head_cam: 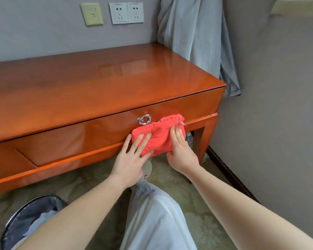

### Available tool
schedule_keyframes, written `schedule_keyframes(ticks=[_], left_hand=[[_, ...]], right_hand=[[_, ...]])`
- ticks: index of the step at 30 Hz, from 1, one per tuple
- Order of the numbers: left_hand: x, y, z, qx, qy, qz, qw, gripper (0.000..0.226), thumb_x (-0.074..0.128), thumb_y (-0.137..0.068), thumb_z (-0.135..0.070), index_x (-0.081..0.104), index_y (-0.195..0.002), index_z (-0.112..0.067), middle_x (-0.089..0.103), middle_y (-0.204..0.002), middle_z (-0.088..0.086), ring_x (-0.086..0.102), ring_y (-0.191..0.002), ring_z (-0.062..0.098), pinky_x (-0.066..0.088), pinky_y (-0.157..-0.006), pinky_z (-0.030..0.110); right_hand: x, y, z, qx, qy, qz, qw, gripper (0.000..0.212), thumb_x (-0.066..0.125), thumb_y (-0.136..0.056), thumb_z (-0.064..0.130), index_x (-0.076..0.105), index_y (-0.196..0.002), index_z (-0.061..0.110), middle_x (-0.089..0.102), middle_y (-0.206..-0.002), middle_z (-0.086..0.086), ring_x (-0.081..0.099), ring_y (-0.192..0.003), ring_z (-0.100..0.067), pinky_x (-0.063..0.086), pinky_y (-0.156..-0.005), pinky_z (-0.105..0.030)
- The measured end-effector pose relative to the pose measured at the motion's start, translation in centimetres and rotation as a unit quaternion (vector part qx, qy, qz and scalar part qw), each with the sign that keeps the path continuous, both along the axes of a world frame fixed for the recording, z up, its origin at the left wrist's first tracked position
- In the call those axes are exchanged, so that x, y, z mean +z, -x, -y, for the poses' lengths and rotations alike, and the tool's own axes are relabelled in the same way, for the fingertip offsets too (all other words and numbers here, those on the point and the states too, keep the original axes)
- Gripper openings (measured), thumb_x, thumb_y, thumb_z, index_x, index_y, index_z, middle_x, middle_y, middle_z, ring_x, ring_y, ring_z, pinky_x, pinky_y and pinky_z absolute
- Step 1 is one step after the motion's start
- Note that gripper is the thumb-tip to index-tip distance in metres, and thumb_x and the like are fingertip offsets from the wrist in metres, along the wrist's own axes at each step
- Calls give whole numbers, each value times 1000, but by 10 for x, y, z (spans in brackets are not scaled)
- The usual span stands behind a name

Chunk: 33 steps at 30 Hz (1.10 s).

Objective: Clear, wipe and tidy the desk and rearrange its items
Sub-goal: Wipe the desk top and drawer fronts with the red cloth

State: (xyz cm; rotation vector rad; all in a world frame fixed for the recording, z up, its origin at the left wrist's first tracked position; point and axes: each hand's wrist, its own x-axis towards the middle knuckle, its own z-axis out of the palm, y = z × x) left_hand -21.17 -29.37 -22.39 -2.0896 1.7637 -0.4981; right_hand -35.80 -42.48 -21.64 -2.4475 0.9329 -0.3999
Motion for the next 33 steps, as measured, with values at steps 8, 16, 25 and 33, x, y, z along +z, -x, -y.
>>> schedule_keyframes(ticks=[8, 16, 25, 33], left_hand=[[-1, 50, 89, -53, 13, 0, 999, 78, 44, -96, -51, 2, -158, -29, -43, -150, 22, -44, -136, 38, -23, -112, 59], [3, 76, 147, -87, 16, 19, 996, 78, 46, -96, -48, 4, -158, -27, -44, -149, 23, -43, -137, 38, -25, -111, 59], [8, 77, 163, -116, 17, 46, 992, 74, 48, -97, -39, 8, -158, -30, -40, -152, 22, -40, -139, 36, -25, -110, 62], [17, 51, 113, -104, -3, 76, 992, 64, 44, -100, -33, 14, -156, -38, -41, -152, 21, -36, -142, 34, -27, -108, 65]], right_hand=[[-15, 43, 84, -54, -17, 66, 996, 93, 44, -91, 2, -23, -152, 20, -27, -159, 4, -25, -146, -11, 5, -111, -28], [-17, 66, 135, -96, -10, 100, 990, 92, 46, -92, 8, -22, -153, 22, -26, -160, 5, -23, -146, -9, 9, -109, -25], [-8, 63, 142, -161, -72, 97, 980, 100, 51, -81, 11, -15, -154, 25, -16, -163, -4, -7, -150, -32, 23, -115, -60], [3, 45, 97, -151, -56, 40, 986, 98, 40, -68, 24, -2, -155, 24, -3, -164, -7, 39, -136, -40, 47, -96, -56]])
